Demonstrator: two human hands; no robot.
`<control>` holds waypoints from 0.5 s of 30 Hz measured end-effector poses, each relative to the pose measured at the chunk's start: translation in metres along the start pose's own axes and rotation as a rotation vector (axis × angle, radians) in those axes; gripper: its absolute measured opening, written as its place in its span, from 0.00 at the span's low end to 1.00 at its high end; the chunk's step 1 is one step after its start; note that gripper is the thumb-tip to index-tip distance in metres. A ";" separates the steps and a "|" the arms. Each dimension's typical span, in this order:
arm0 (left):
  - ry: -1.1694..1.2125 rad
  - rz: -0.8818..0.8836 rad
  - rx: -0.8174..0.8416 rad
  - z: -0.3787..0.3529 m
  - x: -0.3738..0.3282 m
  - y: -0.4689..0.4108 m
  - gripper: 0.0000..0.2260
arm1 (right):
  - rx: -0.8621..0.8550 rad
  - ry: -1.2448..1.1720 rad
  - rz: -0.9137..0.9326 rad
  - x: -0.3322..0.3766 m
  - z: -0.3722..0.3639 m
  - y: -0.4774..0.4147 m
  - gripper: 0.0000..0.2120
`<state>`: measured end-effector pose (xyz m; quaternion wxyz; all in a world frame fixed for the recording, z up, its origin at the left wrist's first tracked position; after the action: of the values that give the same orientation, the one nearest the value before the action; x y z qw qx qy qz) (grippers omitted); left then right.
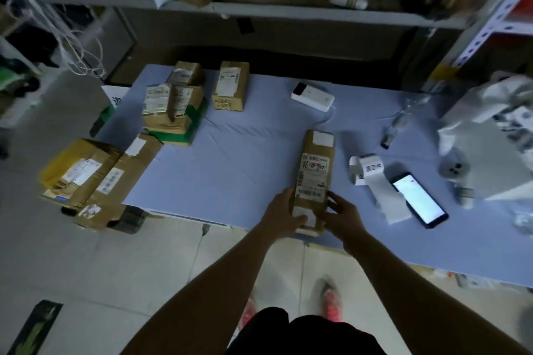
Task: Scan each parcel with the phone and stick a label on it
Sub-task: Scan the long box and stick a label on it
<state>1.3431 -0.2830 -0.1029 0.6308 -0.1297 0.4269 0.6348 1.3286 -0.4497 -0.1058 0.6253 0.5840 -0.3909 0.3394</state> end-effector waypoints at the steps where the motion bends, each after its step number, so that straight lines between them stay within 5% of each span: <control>1: 0.034 0.030 -0.013 -0.012 -0.008 -0.001 0.30 | 0.014 0.014 0.001 -0.001 0.009 -0.001 0.21; 8: -0.021 0.239 -0.165 -0.043 -0.037 -0.002 0.36 | 0.121 0.268 0.085 0.005 0.048 -0.024 0.15; 15: -0.085 0.395 -0.141 -0.038 -0.048 -0.009 0.37 | -0.164 0.572 0.334 0.061 0.151 -0.061 0.17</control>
<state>1.3448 -0.3443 -0.0956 0.5009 -0.0607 0.3717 0.7793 1.3965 -0.6075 -0.0784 0.6903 0.3409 -0.3160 0.5545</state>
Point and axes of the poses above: each hand's wrist, its own y-axis away from the middle knuckle, its own z-axis out of the back of the hand, x = y × z, the point moved 7 cm from there along -y, towards the middle knuckle, and after that the axes turned 10 degrees about -y, right-handed, at the moved point
